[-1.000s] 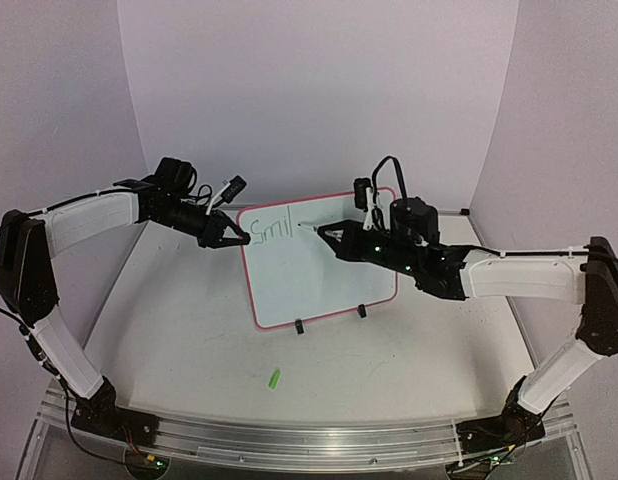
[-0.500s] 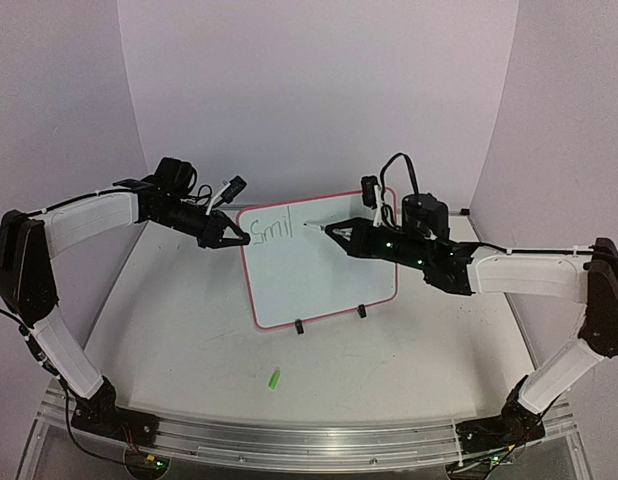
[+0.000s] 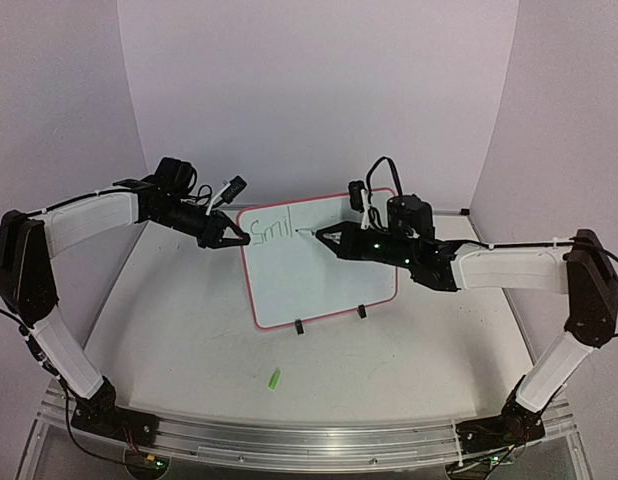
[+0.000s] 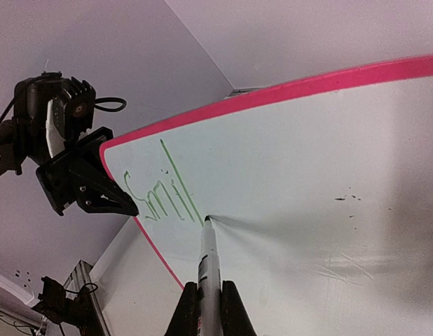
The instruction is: Write a sentence on the whiteboard
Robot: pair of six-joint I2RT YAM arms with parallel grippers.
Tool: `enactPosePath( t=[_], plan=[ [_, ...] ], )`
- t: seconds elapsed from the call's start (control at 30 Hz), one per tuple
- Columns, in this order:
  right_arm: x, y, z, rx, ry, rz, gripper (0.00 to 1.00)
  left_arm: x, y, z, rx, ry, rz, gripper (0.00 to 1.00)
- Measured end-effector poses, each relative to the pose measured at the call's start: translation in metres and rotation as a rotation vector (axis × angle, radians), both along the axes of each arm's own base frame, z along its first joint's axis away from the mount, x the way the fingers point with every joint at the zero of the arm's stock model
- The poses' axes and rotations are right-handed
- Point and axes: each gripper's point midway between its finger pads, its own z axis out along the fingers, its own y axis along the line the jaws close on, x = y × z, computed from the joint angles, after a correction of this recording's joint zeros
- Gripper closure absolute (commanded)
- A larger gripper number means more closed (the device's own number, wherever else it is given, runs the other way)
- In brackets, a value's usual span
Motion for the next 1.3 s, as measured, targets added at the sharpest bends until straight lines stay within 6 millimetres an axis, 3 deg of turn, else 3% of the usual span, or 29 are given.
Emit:
enactPosePath(
  t=[1.3],
  plan=[
    [0.0082, -0.0063, 0.0032, 0.001, -0.018, -0.069, 1.0, 0.0007, 0.0006, -0.0005, 0.003, 0.005, 0.008, 1.0]
  ],
)
